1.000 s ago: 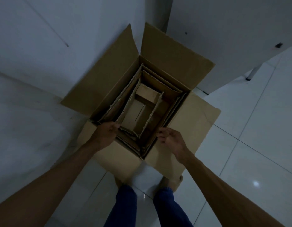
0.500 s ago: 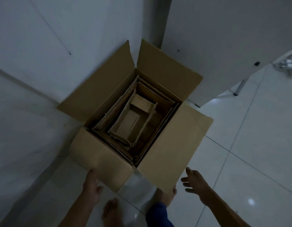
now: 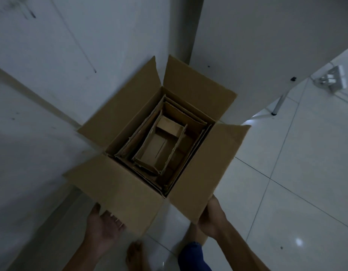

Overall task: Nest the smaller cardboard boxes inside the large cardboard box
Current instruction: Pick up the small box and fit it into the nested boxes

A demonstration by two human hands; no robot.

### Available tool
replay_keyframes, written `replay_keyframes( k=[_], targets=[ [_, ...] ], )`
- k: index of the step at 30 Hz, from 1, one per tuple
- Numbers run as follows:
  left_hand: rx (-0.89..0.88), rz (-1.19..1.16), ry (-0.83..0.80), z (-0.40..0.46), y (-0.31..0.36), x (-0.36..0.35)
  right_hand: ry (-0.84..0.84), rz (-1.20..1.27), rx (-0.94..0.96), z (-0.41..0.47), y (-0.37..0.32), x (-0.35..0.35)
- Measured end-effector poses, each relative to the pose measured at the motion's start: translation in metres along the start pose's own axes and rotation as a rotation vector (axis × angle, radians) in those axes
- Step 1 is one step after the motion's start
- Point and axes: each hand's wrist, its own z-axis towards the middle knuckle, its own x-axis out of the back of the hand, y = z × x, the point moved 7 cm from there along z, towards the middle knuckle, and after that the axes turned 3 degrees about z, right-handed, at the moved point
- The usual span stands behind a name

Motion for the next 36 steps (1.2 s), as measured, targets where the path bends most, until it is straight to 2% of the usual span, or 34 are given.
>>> replay_keyframes(
  k=[4,8,10,12,15,22,32,36],
  targets=[
    [-0.070,0.076,-0.163,0.005,0.007,-0.047,-0.009,-0.020,-0.081,0.012,0.005,-0.036],
    [-0.012,0.078,-0.174,0.019,0.004,-0.091,0.079,-0.078,-0.200,0.019,0.019,-0.059],
    [0.027,0.067,-0.192,0.024,-0.001,-0.110,0.120,-0.018,-0.237,0.023,0.029,-0.067],
    [0.018,0.068,-0.193,0.027,-0.004,-0.121,0.073,0.070,-0.269,0.026,0.036,-0.075],
    [0.001,0.098,-0.182,0.031,-0.004,-0.125,-0.029,0.147,-0.228,0.032,0.035,-0.087],
    [0.017,0.123,-0.221,0.045,0.002,-0.151,0.080,0.184,-0.116,0.051,0.000,-0.087],
    [-0.018,0.153,-0.246,0.070,0.024,-0.248,0.100,0.166,-0.058,0.098,-0.092,-0.099],
    [-0.057,0.205,-0.229,0.073,0.024,-0.271,0.103,0.120,-0.046,0.107,-0.107,-0.101]
  ],
)
